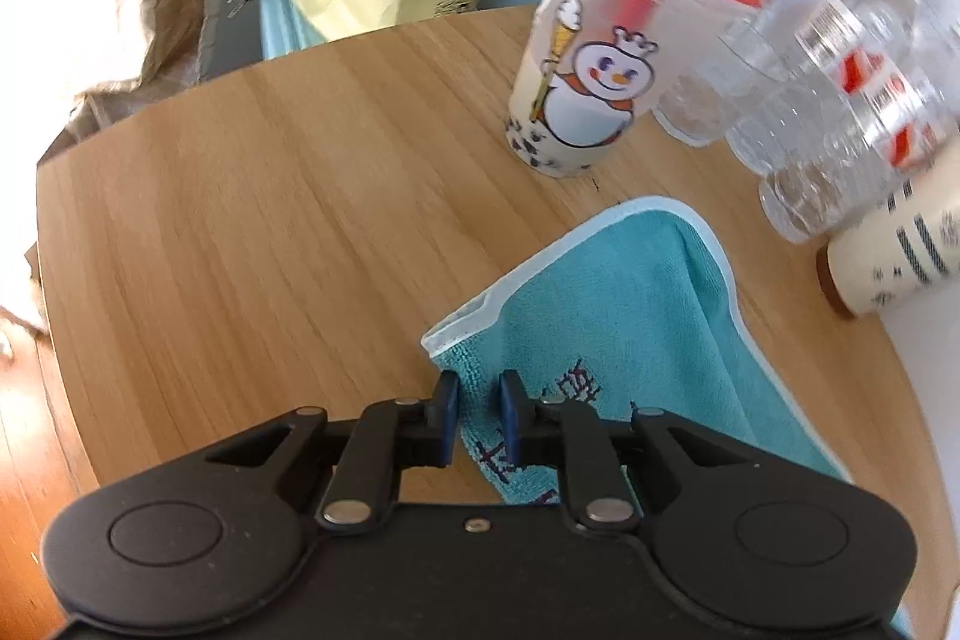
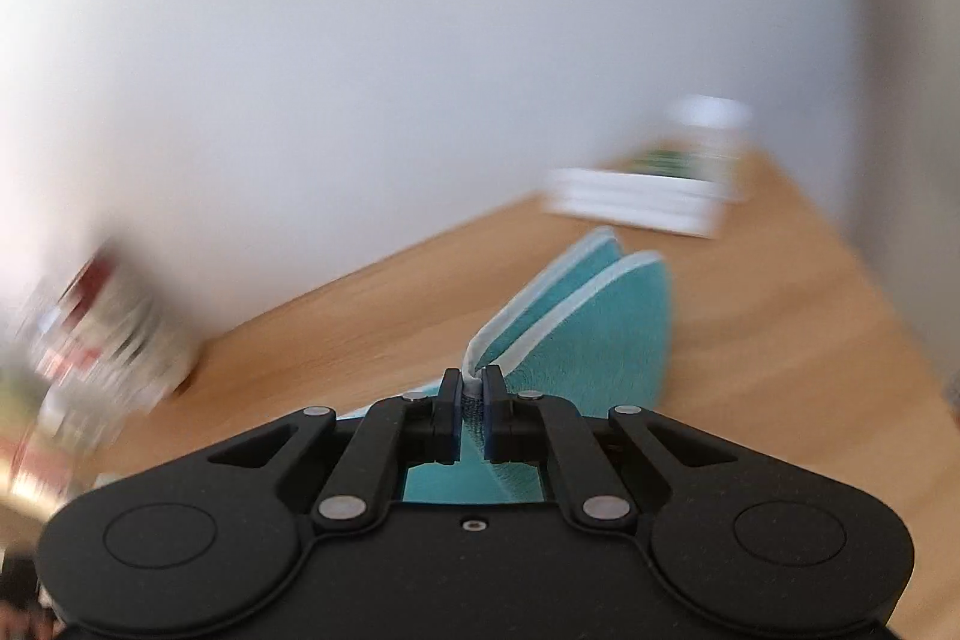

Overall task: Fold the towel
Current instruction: 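Lift the edge with both grippers and fold it over the towel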

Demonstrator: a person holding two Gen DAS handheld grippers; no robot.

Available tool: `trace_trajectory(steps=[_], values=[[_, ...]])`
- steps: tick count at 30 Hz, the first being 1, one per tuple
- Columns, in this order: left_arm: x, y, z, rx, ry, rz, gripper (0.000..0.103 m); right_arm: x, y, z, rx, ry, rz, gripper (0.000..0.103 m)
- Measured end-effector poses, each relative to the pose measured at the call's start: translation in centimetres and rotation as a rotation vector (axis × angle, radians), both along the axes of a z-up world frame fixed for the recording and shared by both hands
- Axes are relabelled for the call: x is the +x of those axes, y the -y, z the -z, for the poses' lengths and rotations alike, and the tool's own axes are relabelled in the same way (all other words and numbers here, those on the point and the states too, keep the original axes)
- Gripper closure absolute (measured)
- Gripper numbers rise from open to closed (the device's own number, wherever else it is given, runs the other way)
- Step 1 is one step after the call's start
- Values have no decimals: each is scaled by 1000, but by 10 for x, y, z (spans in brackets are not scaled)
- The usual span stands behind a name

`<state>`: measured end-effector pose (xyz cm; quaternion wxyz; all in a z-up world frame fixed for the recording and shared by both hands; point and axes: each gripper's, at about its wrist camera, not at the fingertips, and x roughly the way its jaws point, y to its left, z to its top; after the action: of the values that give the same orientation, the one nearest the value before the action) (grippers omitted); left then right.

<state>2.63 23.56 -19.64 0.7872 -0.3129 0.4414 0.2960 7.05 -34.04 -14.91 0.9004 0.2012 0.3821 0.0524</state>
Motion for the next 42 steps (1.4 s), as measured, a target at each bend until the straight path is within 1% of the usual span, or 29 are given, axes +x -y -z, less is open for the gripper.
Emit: trace_trajectory(steps=[1, 3, 5, 7, 8, 9, 10, 11, 13, 18, 22, 25, 30, 32, 36, 39, 40, 42], values=[[-1, 0, 0, 1, 3, 5, 91, 6, -26, -3, -18, 16, -106, 97], [-1, 0, 0, -3, 8, 7, 92, 11, -52, -4, -42, 27, -195, 97], [-2, 0, -1, 3, 12, 16, 93, 16, -89, 0, -61, 21, -333, 98], [-2, 0, -2, 15, 16, 38, 94, 16, -115, 5, -67, 9, -428, 98], [-2, 1, -3, 20, 18, 48, 95, 15, -136, 11, -90, -2, -510, 98], [-2, 1, -4, 27, 21, 59, 96, 13, -150, 16, -115, -8, -559, 98], [-2, 2, -5, 35, 28, 72, 96, 12, -156, 18, -126, -17, -583, 98], [-2, 3, -6, 42, 33, 83, 97, 10, -168, 28, -157, -41, -632, 98], [-2, 6, -10, 64, 46, 115, 97, 6, -180, 42, -209, -75, -671, 98], [-1, 16, -18, 125, 74, 182, 98, -2, -180, 56, -242, -97, -681, 98], [-2, 25, -24, 153, 100, 216, 98, -2, -180, 63, -255, -111, -679, 98], [0, 35, -34, 166, 142, 250, 98, -6, -182, 65, -256, -110, -678, 98], [7, 61, -59, 202, 228, 353, 98, -4, -182, 68, -251, -115, -675, 98], [11, 77, -67, 215, 262, 410, 98, -4, -181, 69, -243, -114, -669, 97], [16, 110, -76, 275, 302, 544, 98, -4, -181, 69, -245, -110, -681, 97], [20, 130, -74, 261, 306, 619, 98, -4, -179, 69, -245, -109, -687, 97], [21, 138, -74, 266, 309, 655, 98, -4, -178, 68, -240, -111, -683, 97], [23, 162, -73, 304, 324, 768, 98, -4, -177, 68, -232, -113, -676, 97]])
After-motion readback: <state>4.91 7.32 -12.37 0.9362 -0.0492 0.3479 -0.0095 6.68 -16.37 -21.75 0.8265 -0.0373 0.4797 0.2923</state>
